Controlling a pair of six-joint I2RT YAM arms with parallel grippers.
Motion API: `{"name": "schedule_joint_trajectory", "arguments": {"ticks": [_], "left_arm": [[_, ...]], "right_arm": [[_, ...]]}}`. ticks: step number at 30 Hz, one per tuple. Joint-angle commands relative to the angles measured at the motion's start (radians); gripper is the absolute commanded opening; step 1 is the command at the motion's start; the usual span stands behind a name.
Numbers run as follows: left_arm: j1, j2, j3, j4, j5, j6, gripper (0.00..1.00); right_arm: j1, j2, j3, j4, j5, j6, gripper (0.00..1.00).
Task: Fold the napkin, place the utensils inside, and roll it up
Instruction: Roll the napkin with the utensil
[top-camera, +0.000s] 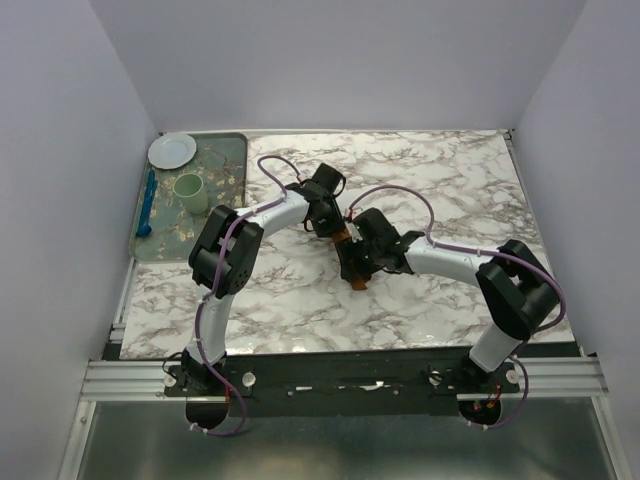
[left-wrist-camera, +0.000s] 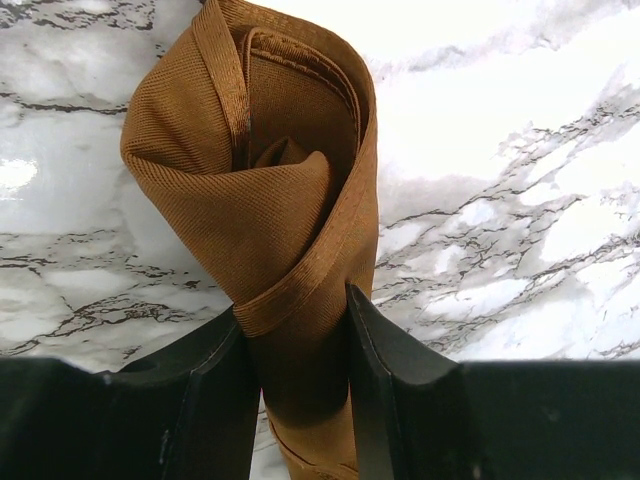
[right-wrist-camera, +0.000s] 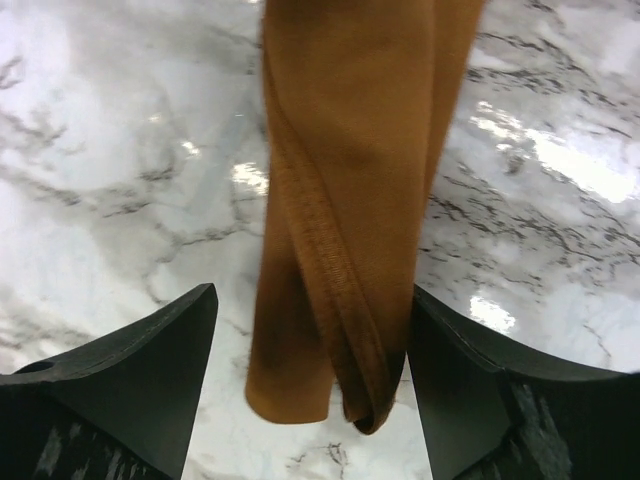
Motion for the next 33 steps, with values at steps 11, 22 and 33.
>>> {"name": "schedule_joint_trajectory", "arguments": {"ticks": [11, 22, 33], "left_arm": [[-0.008, 0.000, 0.018, -0.033, -0.034, 0.000, 0.43], [-0.008, 0.017, 0.041, -0.030, -0.020, 0.013, 0.44], [-0.006, 0.017, 0.018, -0.011, -0.018, 0.036, 0.44]], "right_arm": [[-0.012, 0.039, -0.041, 0.084, 0.025, 0.125, 0.49], [-0.147, 0.022, -0.157, 0.266, -0.320, 0.254, 0.47], [-0.157, 0.026, -0.107, 0.118, -0.271, 0.139, 0.62]]}}
